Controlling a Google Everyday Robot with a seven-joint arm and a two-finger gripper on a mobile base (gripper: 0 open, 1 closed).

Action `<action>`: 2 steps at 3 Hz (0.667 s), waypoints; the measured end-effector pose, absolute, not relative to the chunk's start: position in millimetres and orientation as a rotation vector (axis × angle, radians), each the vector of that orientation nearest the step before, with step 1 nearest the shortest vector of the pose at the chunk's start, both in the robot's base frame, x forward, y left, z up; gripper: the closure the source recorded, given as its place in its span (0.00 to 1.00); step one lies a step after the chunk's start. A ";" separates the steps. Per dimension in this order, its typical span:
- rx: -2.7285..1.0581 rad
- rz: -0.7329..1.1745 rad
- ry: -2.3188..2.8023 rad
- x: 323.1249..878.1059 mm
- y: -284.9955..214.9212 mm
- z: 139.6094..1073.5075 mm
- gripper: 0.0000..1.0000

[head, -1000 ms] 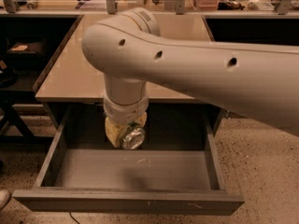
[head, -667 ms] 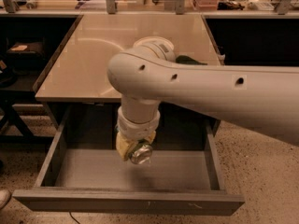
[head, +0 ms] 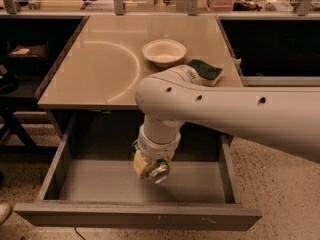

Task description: Place green can into top drawer

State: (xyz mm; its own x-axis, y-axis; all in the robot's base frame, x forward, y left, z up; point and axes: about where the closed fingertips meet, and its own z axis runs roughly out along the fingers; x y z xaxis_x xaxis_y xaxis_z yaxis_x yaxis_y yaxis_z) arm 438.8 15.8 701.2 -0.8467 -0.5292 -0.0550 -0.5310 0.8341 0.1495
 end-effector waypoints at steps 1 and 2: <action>-0.819 0.262 2.969 452.9 16.2 687.0 1.00; -0.733 0.260 2.938 469.2 5.4 665.4 1.00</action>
Offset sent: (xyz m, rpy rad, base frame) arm 0.0519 -0.0246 -0.0625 0.0561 -0.1338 -0.1489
